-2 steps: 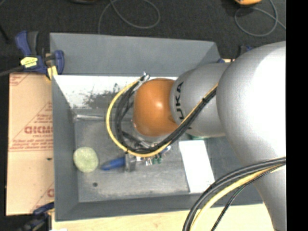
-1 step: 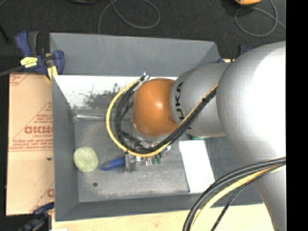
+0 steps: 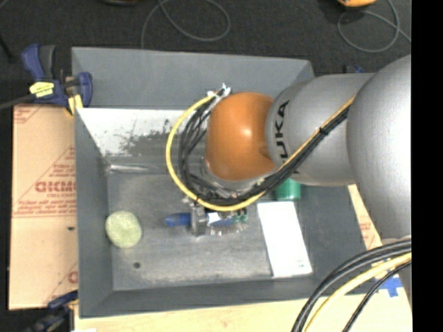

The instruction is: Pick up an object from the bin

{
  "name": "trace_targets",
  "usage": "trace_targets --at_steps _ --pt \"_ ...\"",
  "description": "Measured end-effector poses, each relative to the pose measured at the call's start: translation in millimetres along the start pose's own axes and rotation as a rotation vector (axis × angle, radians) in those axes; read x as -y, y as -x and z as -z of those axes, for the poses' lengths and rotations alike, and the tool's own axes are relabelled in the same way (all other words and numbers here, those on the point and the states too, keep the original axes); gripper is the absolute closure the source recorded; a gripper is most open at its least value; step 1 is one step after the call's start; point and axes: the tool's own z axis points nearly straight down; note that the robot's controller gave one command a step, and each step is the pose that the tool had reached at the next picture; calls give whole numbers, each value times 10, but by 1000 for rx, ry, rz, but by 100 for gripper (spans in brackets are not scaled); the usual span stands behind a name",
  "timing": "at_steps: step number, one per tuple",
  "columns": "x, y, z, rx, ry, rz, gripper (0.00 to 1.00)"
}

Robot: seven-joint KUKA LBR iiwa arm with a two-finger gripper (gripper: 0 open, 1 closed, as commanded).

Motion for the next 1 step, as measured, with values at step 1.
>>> trace_targets --at_steps 1 --pt "170 512 692 6 0 22 100"
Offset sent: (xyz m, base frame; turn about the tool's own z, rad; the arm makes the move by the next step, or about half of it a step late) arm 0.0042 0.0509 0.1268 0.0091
